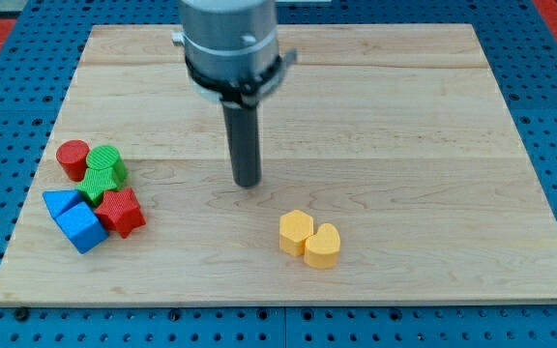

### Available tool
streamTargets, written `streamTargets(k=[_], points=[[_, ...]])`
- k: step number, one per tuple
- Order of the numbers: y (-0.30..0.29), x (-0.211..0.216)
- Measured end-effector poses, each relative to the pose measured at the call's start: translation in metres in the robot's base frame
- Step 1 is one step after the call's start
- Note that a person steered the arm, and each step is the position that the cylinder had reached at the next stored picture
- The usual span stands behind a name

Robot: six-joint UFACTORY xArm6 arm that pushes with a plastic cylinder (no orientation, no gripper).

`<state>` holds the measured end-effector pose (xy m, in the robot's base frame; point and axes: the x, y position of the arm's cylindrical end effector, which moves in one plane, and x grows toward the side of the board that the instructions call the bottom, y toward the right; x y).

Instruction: Move your arm towards the bottom left

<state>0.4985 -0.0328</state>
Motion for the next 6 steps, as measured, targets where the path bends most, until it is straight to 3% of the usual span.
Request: streamTargets(k=[1,3,4,5,6], points=[[-0.001,0.077],[-0.035,0.097],[-0.104,0.118],[-0.12,0.12],[-0.243,0.111]])
